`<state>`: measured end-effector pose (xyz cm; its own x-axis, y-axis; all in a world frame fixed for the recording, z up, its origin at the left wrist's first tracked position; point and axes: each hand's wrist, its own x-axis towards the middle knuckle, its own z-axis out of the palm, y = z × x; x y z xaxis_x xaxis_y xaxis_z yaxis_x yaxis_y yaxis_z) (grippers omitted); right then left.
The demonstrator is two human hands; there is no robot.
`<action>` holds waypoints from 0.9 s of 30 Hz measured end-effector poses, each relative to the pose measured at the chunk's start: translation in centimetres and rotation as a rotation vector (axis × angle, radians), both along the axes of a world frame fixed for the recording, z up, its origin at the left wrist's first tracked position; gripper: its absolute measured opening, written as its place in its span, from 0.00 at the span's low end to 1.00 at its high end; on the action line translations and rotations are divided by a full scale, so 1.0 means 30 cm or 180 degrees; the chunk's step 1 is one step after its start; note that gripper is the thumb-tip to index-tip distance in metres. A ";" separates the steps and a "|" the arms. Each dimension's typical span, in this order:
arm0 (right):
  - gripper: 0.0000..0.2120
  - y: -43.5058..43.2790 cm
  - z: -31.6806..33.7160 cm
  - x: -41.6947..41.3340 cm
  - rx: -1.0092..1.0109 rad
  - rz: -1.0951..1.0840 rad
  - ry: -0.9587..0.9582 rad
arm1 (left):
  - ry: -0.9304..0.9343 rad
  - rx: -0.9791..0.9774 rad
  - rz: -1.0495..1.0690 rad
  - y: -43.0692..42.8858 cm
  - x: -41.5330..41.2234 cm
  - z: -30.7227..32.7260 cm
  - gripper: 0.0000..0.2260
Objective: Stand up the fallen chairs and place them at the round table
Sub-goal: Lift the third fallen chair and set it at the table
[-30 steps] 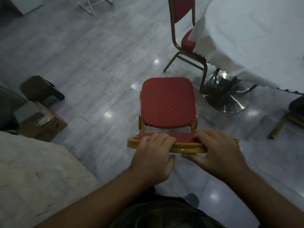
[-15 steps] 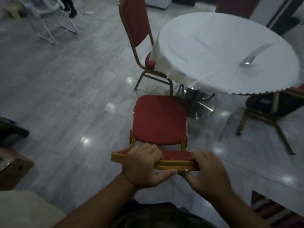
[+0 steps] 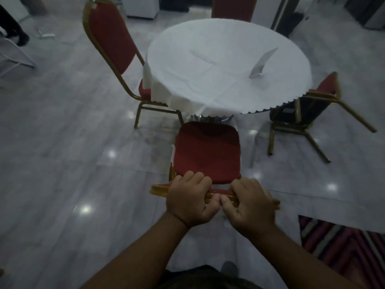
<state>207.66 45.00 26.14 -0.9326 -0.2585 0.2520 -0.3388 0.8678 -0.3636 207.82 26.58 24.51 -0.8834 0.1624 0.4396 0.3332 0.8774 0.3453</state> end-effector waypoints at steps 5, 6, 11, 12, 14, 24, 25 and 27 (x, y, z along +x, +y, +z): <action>0.16 0.001 -0.022 -0.069 0.0060 -0.0242 0.0174 | 0.0065 -0.0072 0.0038 0.012 -0.076 -0.020 0.14; 0.16 -0.001 -0.024 -0.084 0.0063 -0.0289 0.0190 | 0.0059 -0.0060 0.0044 0.014 -0.092 -0.021 0.14; 0.17 -0.003 -0.034 -0.162 0.0041 -0.0405 0.0214 | 0.0072 -0.0042 0.0045 0.017 -0.172 -0.019 0.14; 0.17 -0.003 -0.036 -0.177 0.0031 -0.0421 0.0229 | 0.0067 -0.0031 0.0051 0.018 -0.188 -0.018 0.14; 0.18 -0.005 -0.037 -0.206 0.0012 -0.0445 0.0262 | 0.0042 -0.0034 0.0075 0.020 -0.220 -0.017 0.15; 0.18 -0.007 -0.052 -0.332 -0.0015 -0.0499 0.0383 | -0.0034 -0.0119 0.0138 0.022 -0.347 -0.029 0.18; 0.18 -0.007 -0.054 -0.342 -0.0011 -0.0502 0.0396 | -0.0031 -0.0125 0.0154 0.023 -0.357 -0.028 0.18; 0.19 -0.007 -0.058 -0.362 -0.0002 -0.0503 0.0412 | -0.0022 -0.0123 0.0182 0.025 -0.377 -0.031 0.18</action>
